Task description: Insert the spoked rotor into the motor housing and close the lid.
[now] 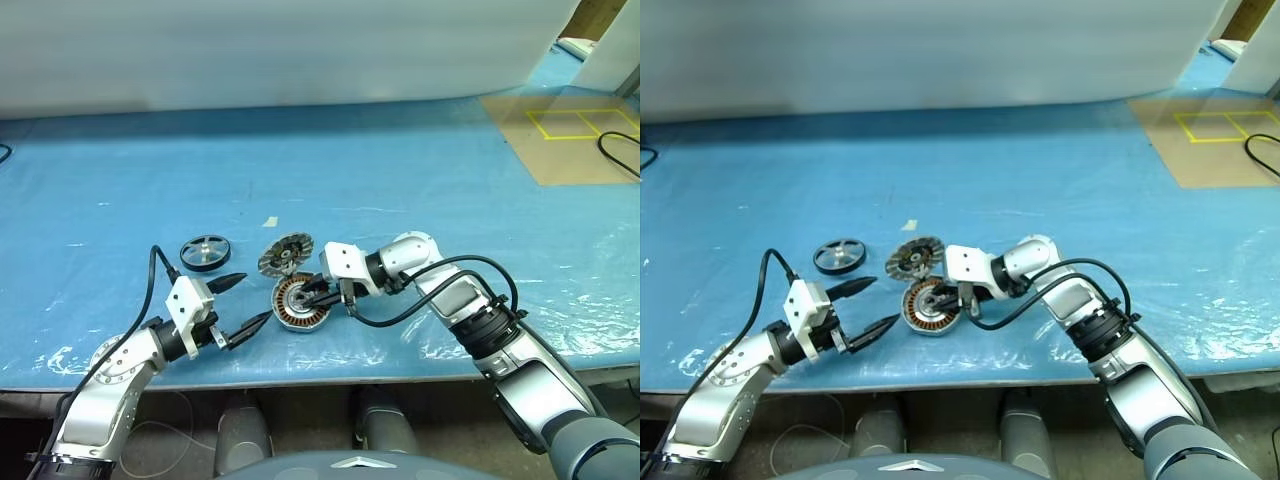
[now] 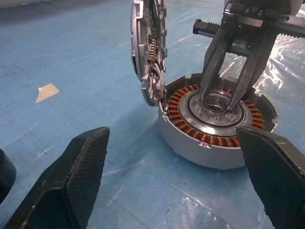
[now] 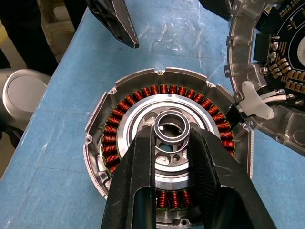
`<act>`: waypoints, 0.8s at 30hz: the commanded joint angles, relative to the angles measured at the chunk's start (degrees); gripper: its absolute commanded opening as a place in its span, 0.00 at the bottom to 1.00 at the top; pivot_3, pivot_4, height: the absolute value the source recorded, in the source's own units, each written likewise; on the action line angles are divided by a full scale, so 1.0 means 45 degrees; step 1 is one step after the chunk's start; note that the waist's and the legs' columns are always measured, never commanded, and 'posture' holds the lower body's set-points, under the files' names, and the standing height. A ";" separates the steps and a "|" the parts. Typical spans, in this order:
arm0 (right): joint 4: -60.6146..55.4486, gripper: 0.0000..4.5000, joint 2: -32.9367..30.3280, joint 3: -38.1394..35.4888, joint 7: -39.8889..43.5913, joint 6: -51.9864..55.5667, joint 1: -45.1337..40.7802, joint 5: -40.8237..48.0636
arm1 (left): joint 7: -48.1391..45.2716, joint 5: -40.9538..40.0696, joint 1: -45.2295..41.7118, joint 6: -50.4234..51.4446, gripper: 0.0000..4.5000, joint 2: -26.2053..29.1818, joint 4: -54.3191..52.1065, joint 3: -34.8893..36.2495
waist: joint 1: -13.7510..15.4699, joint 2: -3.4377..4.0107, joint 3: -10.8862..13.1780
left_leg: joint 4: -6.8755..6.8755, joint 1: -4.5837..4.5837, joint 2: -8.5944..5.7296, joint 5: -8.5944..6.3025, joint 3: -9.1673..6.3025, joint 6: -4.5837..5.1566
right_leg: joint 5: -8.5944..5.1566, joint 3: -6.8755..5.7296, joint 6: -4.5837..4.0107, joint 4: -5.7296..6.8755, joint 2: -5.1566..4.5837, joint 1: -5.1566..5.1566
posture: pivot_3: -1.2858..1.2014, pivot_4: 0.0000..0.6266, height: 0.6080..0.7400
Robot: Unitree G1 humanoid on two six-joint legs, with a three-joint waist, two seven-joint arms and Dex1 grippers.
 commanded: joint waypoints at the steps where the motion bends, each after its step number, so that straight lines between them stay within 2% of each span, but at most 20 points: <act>1: 0.0001 0.15 -0.0104 -0.0115 0.0031 -0.0282 -0.0088 -0.0077 | 0.0036 -0.0065 -0.0066 -0.0016 1.00 0.0069 -0.0445 0.0036 | 0.0001 0.0000 0.0000 | 0.0001 0.0002 0.0000 0.0000 0.0000 0.0000 | 0.0000 0.0000 0.0000 0.0002 0.0000 0.0001 | 0.52 0.24 1.00; 24: 0.0116 0.15 -0.0195 -0.0055 0.0185 -0.0333 -0.0028 -0.0152 | -0.0128 -0.0020 -0.0223 -0.0107 1.00 0.0101 -0.0187 0.0032 | 0.0002 -0.0001 -0.0001 | 0.0003 0.0016 0.0000 -0.0001 0.0000 0.0001 | 0.0000 0.0001 -0.0001 0.0005 0.0000 0.0014 | 0.52 0.24 1.00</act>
